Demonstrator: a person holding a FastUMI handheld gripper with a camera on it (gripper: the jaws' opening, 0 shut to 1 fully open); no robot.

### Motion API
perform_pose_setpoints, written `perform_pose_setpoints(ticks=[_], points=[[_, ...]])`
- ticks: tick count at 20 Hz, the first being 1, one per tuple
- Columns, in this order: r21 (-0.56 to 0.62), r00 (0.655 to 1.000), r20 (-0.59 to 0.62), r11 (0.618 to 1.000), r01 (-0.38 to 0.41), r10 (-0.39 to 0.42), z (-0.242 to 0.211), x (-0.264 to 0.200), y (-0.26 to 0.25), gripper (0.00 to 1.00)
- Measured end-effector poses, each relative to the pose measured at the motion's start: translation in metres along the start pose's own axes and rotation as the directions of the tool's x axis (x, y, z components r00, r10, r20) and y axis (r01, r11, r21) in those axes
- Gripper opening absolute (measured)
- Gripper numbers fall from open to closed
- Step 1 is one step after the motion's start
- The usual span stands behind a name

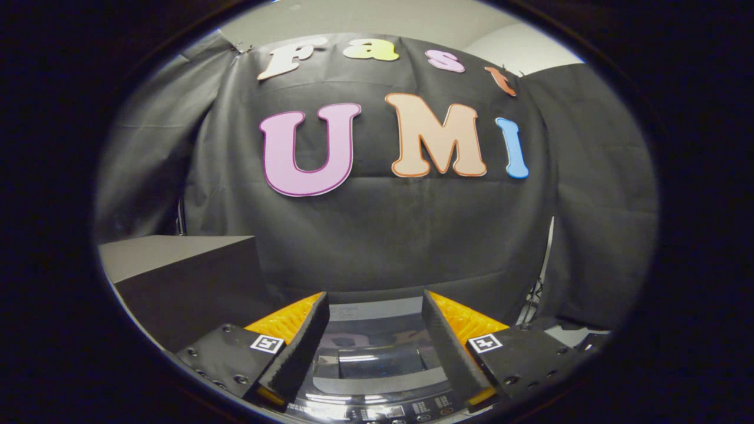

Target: Put the clothes into the washing machine and then close the washing machine lid.

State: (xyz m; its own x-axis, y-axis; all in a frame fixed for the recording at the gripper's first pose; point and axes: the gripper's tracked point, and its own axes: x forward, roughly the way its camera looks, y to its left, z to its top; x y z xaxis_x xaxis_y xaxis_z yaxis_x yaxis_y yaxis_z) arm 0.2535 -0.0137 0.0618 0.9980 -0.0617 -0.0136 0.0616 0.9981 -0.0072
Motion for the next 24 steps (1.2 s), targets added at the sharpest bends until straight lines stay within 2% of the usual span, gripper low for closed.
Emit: perform_pose_setpoints(ticks=[8, 14, 17, 24], points=[[-0.014, 1.0, 0.01, 1.0, 0.014, -0.014, 0.013, -0.068, -0.041, 0.98], [-0.065, 1.0, -0.009, 0.998, 0.023, -0.024, 0.011, -0.098, -0.059, 0.98], [-0.092, 0.999, -0.038, 0.996, -0.005, 0.002, 0.003, -0.111, -0.056, 0.98], [0.001, 0.997, -0.041, 0.998, -0.067, 0.067, 0.006, -0.142, -0.045, 0.98]])
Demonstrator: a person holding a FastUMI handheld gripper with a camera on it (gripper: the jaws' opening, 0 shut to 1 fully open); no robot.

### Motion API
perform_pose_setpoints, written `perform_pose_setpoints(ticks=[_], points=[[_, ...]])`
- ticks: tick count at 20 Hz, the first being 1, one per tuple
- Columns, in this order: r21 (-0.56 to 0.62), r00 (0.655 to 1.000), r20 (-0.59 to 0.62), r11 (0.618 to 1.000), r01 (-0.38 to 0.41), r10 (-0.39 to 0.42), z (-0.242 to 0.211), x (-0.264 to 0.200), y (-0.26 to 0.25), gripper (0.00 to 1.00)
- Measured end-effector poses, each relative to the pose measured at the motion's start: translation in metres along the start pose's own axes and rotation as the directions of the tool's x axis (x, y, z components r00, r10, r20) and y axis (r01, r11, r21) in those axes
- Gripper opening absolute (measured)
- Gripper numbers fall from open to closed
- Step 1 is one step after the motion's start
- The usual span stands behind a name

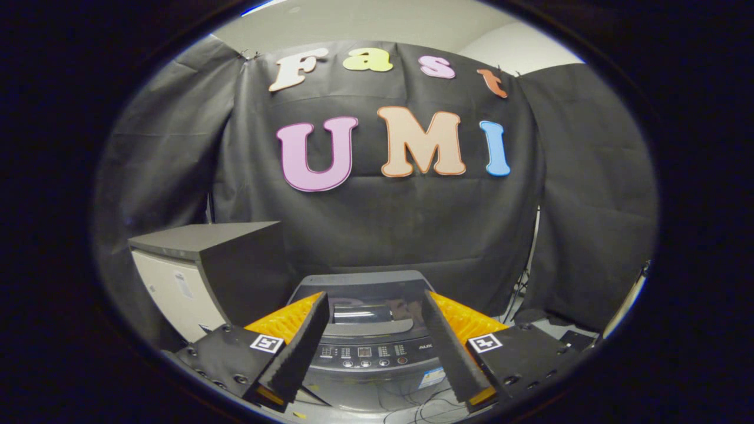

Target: Put the clothes into the washing machine and then close the washing machine lid.

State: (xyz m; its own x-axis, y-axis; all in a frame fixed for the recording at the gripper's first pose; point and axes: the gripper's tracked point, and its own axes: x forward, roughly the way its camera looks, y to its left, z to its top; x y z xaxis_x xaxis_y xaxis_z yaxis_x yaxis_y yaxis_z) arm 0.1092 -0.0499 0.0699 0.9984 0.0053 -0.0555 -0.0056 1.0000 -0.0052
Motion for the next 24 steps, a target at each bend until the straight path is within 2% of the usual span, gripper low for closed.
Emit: perform_pose_setpoints(ticks=[5, 11, 15, 18, 21, 24], points=[[-0.029, 0.999, 0.029, 0.999, -0.042, 0.043, -0.003, -0.013, 0.0, 0.97], [0.021, 0.989, 0.044, 0.99, -0.139, 0.138, -0.032, -0.05, 0.019, 0.96], [0.054, 0.986, 0.027, 0.985, -0.163, 0.162, -0.056, -0.058, 0.028, 0.96], [0.013, 0.976, 0.028, 0.976, -0.215, 0.215, -0.05, -0.06, 0.036, 0.97], [-0.055, 0.978, 0.062, 0.98, -0.194, 0.197, -0.04, -0.071, 0.028, 0.97], [-0.07, 0.969, 0.062, 0.97, -0.233, 0.238, -0.05, -0.074, 0.025, 0.97]])
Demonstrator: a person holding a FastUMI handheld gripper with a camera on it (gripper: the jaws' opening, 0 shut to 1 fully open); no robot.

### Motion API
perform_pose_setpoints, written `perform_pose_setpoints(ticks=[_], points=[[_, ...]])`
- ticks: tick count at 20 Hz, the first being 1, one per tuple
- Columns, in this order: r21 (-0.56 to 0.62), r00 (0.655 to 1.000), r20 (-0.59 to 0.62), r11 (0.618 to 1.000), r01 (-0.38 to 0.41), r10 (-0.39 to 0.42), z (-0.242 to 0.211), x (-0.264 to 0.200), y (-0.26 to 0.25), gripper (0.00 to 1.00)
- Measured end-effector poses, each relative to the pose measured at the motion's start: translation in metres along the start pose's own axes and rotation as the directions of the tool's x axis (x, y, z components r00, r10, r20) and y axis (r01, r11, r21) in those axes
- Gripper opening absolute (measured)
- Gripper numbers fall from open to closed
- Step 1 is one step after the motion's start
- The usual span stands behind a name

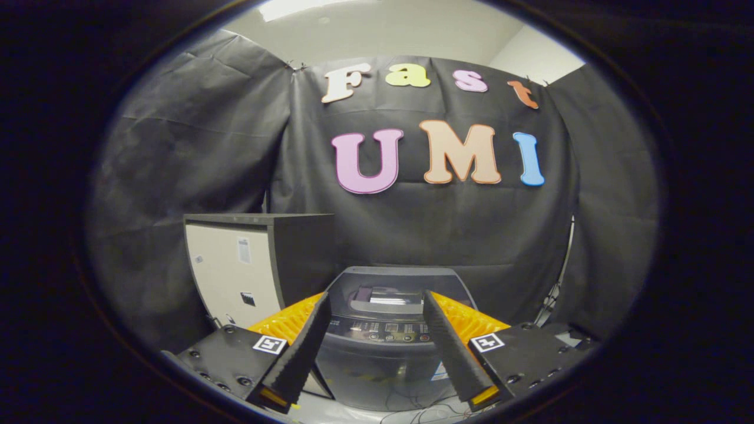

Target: Put the clothes into the washing machine and then close the washing machine lid.

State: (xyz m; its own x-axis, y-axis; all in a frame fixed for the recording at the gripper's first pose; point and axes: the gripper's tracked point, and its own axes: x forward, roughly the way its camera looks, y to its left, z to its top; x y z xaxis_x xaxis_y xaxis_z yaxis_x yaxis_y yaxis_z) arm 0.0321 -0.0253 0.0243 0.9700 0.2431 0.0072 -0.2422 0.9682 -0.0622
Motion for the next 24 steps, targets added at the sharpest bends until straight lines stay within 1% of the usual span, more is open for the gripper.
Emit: perform_pose_setpoints(ticks=[2, 4, 6, 10, 12, 17, 24], points=[[0.027, 1.0, -0.003, 0.999, -0.017, 0.017, -0.008, -0.001, -0.003, 0.97], [0.047, 0.998, -0.047, 0.998, -0.047, 0.05, -0.021, 0.001, -0.003, 0.97], [0.065, 0.999, -0.042, 0.998, -0.021, 0.024, -0.021, -0.001, -0.019, 0.97], [0.065, 0.999, -0.036, 0.998, -0.002, 0.004, -0.023, -0.002, -0.036, 0.97], [0.085, 1.0, -0.021, 0.996, 0.004, -0.002, -0.021, -0.002, -0.041, 0.97], [0.1, 1.0, 0.001, 0.995, -0.011, 0.011, -0.015, -0.004, -0.036, 0.97], [0.073, 0.999, 0.018, 0.997, -0.03, 0.029, -0.011, -0.007, -0.029, 0.97]])
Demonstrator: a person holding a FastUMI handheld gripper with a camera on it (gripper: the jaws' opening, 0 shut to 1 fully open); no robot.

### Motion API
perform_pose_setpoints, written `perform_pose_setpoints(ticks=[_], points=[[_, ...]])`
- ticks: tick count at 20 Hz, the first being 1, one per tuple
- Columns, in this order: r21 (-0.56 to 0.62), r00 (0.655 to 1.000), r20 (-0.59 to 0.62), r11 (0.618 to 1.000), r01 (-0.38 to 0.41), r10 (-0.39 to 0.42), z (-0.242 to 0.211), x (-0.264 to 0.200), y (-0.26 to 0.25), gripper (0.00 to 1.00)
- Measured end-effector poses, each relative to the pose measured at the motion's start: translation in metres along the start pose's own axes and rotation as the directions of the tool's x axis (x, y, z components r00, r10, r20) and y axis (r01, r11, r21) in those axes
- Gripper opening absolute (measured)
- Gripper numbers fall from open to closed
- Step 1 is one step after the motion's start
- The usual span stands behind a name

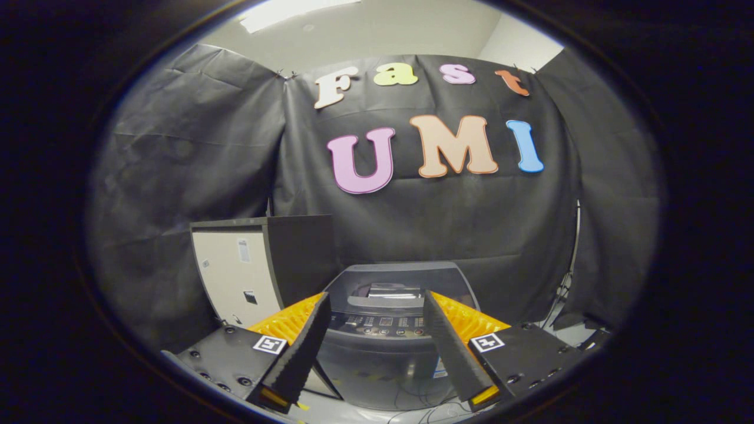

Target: Put the clothes into the washing machine and then close the washing machine lid.

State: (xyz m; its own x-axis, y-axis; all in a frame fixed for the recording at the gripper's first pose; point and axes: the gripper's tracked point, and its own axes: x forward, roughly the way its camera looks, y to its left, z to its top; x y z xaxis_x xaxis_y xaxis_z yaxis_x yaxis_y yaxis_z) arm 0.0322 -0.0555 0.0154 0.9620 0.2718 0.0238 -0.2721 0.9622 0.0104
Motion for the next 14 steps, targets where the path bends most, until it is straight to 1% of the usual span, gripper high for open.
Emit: perform_pose_setpoints(ticks=[6, 14], points=[[0.01, 1.0, 0.025, 1.0, -0.013, 0.013, 0.007, -0.003, 0.005, 0.97], [-0.011, 0.999, 0.038, 1.0, -0.002, 0.002, 0.007, -0.003, 0.001, 0.97]])
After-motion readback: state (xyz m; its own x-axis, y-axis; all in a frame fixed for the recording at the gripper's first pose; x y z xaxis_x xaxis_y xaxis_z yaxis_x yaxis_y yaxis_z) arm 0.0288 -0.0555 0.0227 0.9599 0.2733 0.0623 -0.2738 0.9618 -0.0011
